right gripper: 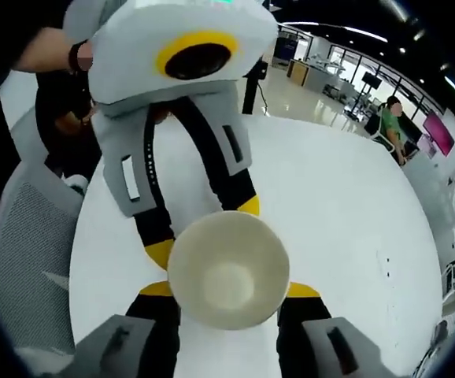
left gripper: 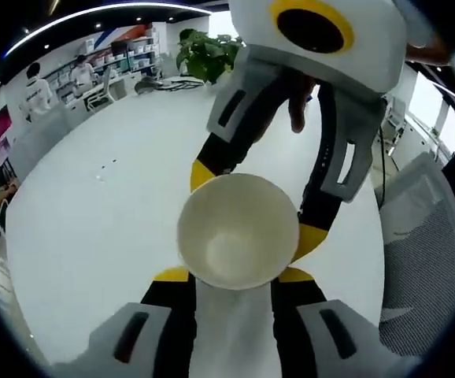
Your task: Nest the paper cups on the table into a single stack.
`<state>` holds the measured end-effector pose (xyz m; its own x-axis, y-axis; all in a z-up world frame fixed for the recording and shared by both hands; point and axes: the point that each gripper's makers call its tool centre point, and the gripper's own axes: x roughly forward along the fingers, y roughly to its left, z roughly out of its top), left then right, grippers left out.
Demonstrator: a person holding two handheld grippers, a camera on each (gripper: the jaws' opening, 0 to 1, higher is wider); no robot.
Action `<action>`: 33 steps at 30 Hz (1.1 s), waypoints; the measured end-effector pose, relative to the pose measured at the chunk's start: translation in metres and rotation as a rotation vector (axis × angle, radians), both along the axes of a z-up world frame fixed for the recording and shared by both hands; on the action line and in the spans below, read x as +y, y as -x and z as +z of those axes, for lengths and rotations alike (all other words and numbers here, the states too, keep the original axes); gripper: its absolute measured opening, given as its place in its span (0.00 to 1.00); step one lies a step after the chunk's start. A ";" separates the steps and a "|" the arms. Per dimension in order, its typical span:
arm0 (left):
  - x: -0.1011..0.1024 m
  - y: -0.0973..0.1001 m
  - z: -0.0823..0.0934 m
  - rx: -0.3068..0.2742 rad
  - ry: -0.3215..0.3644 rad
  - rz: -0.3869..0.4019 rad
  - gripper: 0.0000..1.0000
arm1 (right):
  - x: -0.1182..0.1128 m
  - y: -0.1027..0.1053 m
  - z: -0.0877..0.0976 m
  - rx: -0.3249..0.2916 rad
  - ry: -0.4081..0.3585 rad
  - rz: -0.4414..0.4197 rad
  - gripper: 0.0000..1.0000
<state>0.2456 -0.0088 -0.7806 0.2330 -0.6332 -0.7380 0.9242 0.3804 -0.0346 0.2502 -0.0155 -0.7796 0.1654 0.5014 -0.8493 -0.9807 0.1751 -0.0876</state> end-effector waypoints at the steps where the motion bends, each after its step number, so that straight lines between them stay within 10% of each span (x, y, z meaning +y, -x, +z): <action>1: 0.000 -0.008 -0.001 -0.001 -0.001 -0.002 0.36 | 0.000 -0.005 0.000 -0.002 -0.003 -0.006 0.47; 18: -0.009 -0.042 -0.003 0.016 -0.014 -0.013 0.32 | -0.012 -0.043 -0.003 0.047 -0.064 -0.097 0.47; 33: -0.008 -0.043 -0.007 0.018 -0.025 -0.015 0.31 | -0.016 -0.035 -0.006 0.075 -0.050 -0.111 0.48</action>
